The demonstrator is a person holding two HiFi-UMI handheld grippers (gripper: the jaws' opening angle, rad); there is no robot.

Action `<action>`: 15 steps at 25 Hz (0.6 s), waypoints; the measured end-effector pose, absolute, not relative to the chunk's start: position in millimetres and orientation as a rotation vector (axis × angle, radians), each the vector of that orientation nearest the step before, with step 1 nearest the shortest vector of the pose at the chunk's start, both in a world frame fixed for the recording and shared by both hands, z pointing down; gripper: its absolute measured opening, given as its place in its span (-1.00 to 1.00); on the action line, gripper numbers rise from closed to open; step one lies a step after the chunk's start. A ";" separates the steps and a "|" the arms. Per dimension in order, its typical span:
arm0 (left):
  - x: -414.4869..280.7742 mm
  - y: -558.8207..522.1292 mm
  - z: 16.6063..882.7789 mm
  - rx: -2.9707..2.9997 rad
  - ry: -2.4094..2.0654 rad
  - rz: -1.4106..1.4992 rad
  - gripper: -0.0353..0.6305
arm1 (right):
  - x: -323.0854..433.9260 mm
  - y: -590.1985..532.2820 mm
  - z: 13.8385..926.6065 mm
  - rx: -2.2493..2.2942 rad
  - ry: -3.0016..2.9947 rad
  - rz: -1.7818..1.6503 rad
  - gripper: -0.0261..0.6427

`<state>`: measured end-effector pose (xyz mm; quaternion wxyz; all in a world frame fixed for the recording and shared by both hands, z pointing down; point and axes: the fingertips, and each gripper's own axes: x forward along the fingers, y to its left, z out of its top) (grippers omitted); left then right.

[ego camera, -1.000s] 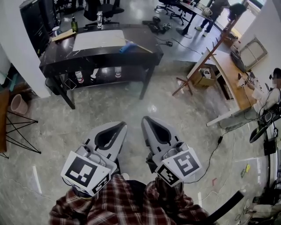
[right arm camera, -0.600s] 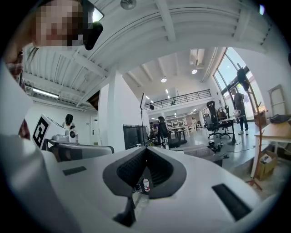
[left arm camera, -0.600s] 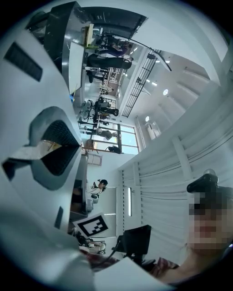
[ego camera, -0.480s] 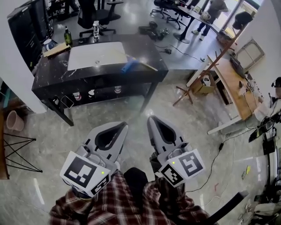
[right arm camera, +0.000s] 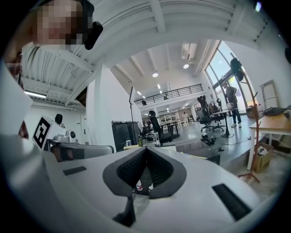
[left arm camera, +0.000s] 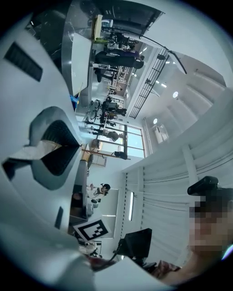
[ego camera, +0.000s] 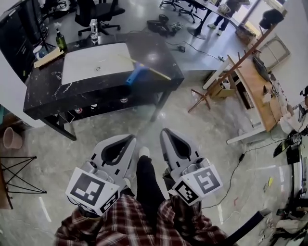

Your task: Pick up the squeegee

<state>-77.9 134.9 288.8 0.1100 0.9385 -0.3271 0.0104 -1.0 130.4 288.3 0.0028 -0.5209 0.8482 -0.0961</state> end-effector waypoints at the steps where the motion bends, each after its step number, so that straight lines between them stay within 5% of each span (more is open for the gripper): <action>1: -75.3 122.0 290.6 2.752 -0.971 0.032 -0.87 | 1.7 117.6 290.0 -1.625 2.667 -0.304 -0.89; 15: 4.6 -68.5 272.1 2.711 -1.135 0.010 -0.87 | 82.9 -77.3 262.3 -1.451 2.773 -0.247 -0.89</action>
